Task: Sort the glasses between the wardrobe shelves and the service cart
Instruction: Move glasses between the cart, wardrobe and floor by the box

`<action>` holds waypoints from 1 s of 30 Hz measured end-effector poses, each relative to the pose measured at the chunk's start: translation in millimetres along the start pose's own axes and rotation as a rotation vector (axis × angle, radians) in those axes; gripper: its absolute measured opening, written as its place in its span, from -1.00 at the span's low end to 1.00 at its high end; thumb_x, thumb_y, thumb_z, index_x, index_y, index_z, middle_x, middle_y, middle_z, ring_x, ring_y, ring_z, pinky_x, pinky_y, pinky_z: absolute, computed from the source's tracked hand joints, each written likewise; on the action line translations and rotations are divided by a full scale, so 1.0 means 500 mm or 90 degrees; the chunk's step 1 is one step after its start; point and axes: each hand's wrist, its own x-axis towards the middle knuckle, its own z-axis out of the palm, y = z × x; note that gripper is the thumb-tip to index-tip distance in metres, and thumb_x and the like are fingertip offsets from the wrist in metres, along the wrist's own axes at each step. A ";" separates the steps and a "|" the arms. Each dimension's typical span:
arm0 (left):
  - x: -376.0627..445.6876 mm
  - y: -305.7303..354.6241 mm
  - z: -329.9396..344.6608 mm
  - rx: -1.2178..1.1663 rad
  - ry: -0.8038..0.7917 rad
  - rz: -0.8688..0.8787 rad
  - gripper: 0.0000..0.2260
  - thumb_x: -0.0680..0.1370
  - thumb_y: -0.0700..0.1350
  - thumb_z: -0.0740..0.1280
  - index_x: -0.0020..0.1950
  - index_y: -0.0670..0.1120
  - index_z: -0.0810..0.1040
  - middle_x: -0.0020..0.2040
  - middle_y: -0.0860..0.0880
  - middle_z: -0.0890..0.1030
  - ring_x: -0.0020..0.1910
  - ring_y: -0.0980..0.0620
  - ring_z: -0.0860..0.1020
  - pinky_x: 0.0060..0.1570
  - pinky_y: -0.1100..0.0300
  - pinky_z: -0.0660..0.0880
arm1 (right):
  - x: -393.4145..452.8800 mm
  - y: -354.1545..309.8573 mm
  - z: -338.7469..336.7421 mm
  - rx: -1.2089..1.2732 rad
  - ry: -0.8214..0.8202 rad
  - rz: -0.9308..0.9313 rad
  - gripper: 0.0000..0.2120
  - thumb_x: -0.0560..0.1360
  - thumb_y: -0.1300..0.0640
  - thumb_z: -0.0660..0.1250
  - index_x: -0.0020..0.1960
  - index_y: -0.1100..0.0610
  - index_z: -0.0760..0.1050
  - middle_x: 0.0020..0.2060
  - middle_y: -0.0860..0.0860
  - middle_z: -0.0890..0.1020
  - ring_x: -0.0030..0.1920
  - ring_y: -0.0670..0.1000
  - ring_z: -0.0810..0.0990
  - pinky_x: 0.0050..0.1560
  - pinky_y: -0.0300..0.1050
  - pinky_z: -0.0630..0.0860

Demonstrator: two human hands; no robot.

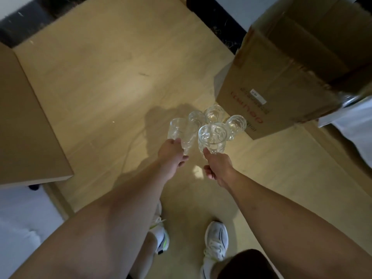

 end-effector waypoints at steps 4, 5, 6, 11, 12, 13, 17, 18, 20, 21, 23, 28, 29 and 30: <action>-0.169 0.105 -0.038 0.006 0.003 0.017 -0.65 0.73 0.03 0.09 0.40 -0.14 0.43 -0.05 -0.05 0.54 -0.32 0.06 0.62 -0.41 0.25 0.47 | -0.179 -0.072 -0.056 0.034 -0.018 -0.003 -0.57 0.60 -0.14 0.35 0.26 0.19 0.52 -0.22 0.16 0.60 -0.43 0.01 0.47 -0.47 -0.16 0.40; -0.210 0.130 -0.046 0.009 0.002 0.023 -0.64 0.73 0.03 0.09 0.42 -0.14 0.42 -0.01 -0.06 0.55 -0.32 0.06 0.61 -0.39 0.24 0.47 | -0.224 -0.090 -0.072 0.037 -0.018 -0.005 -0.56 0.60 -0.14 0.35 0.27 0.20 0.51 -0.21 0.16 0.59 -0.43 0.01 0.46 -0.47 -0.16 0.39; -0.251 0.156 -0.056 0.012 0.002 0.029 -0.63 0.73 0.03 0.09 0.43 -0.14 0.41 0.05 -0.08 0.55 -0.32 0.06 0.61 -0.38 0.23 0.47 | -0.269 -0.108 -0.089 0.039 -0.016 -0.010 -0.55 0.60 -0.14 0.36 0.29 0.20 0.51 -0.21 0.16 0.59 -0.44 0.02 0.45 -0.46 -0.15 0.38; -0.452 0.298 -0.105 -0.022 0.005 0.030 -0.65 0.72 0.05 0.12 0.35 -0.15 0.47 -0.06 -0.05 0.55 -0.38 0.04 0.59 -0.51 0.26 0.43 | -0.487 -0.204 -0.175 0.050 -0.014 -0.056 -0.55 0.59 -0.13 0.37 0.28 0.20 0.50 -0.27 0.14 0.57 -0.49 0.00 0.43 -0.49 -0.18 0.34; -0.494 0.327 -0.114 -0.026 0.003 0.034 -0.65 0.72 0.05 0.13 0.33 -0.17 0.48 -0.11 -0.05 0.54 -0.39 0.03 0.58 -0.52 0.27 0.41 | -0.528 -0.224 -0.192 0.061 -0.009 -0.067 -0.56 0.58 -0.14 0.39 0.25 0.20 0.50 -0.27 0.13 0.57 -0.50 -0.01 0.44 -0.50 -0.21 0.34; -0.533 0.354 -0.121 -0.021 -0.005 0.048 -0.65 0.71 0.05 0.14 0.32 -0.18 0.49 -0.15 -0.05 0.53 -0.39 0.03 0.57 -0.51 0.26 0.39 | -0.565 -0.243 -0.210 0.073 -0.005 -0.079 -0.56 0.56 -0.14 0.40 0.22 0.19 0.50 -0.27 0.13 0.58 -0.51 -0.01 0.44 -0.51 -0.23 0.34; -0.685 0.463 -0.141 -0.010 -0.059 0.141 -0.68 0.68 -0.05 0.18 0.38 -0.14 0.49 -0.09 -0.08 0.54 -0.42 0.05 0.51 -0.51 0.26 0.24 | -0.702 -0.315 -0.283 0.089 -0.007 -0.171 -0.59 0.57 -0.14 0.41 0.12 0.21 0.52 -0.37 0.14 0.56 -0.58 0.00 0.39 -0.58 -0.26 0.29; -0.725 0.489 -0.146 -0.010 -0.061 0.170 -0.70 0.67 -0.08 0.18 0.36 -0.13 0.49 -0.10 -0.07 0.54 -0.41 0.06 0.51 -0.50 0.25 0.24 | -0.733 -0.332 -0.299 0.103 -0.005 -0.190 -0.60 0.56 -0.13 0.41 0.12 0.21 0.53 -0.40 0.12 0.55 -0.58 0.00 0.40 -0.58 -0.25 0.30; -0.795 0.542 -0.154 -0.018 -0.077 0.230 -0.74 0.66 -0.08 0.19 0.31 -0.11 0.51 -0.26 -0.03 0.52 -0.43 0.07 0.47 -0.45 0.23 0.26 | -0.789 -0.370 -0.330 0.134 -0.006 -0.217 -0.61 0.55 -0.14 0.43 0.08 0.19 0.55 -0.44 0.08 0.56 -0.56 -0.02 0.44 -0.54 -0.24 0.36; -0.822 0.568 -0.156 -0.023 -0.085 0.258 -0.75 0.66 -0.06 0.21 0.28 -0.10 0.52 -0.34 -0.01 0.50 -0.44 0.08 0.44 -0.44 0.22 0.28 | -0.816 -0.388 -0.344 0.148 -0.005 -0.229 -0.61 0.54 -0.16 0.43 0.06 0.18 0.55 -0.46 0.06 0.56 -0.55 -0.02 0.46 -0.51 -0.24 0.38; -0.870 0.615 -0.153 -0.017 -0.106 0.301 -0.76 0.67 0.01 0.23 0.22 -0.09 0.54 -0.40 0.02 0.46 -0.46 0.10 0.40 -0.46 0.24 0.30 | -0.866 -0.417 -0.371 0.180 0.003 -0.255 -0.60 0.52 -0.19 0.44 0.04 0.16 0.54 -0.44 0.06 0.57 -0.52 -0.02 0.48 -0.48 -0.24 0.40; -0.966 0.732 -0.128 0.024 -0.146 0.406 -0.84 0.60 0.02 0.36 0.08 -0.04 0.57 -0.32 0.01 0.46 -0.41 0.09 0.38 -0.43 0.23 0.33 | -0.975 -0.462 -0.440 0.225 0.060 -0.336 -0.63 0.49 -0.11 0.51 0.11 0.12 0.55 -0.29 0.06 0.58 -0.37 -0.03 0.51 -0.51 -0.27 0.42; -0.985 0.751 -0.118 0.048 -0.156 0.430 -0.85 0.59 0.03 0.37 0.05 -0.03 0.57 -0.34 0.00 0.44 -0.39 0.08 0.36 -0.41 0.20 0.34 | -0.992 -0.466 -0.453 0.237 0.076 -0.352 -0.63 0.48 -0.06 0.54 0.12 0.14 0.56 -0.26 0.06 0.57 -0.33 -0.03 0.51 -0.52 -0.28 0.42; -1.004 0.768 -0.107 0.071 -0.169 0.453 -0.85 0.59 0.05 0.37 0.03 -0.01 0.55 -0.35 0.00 0.42 -0.37 0.07 0.35 -0.39 0.19 0.34 | -1.009 -0.471 -0.466 0.253 0.094 -0.365 -0.63 0.47 -0.02 0.55 0.13 0.16 0.56 -0.24 0.05 0.56 -0.30 -0.04 0.50 -0.52 -0.29 0.43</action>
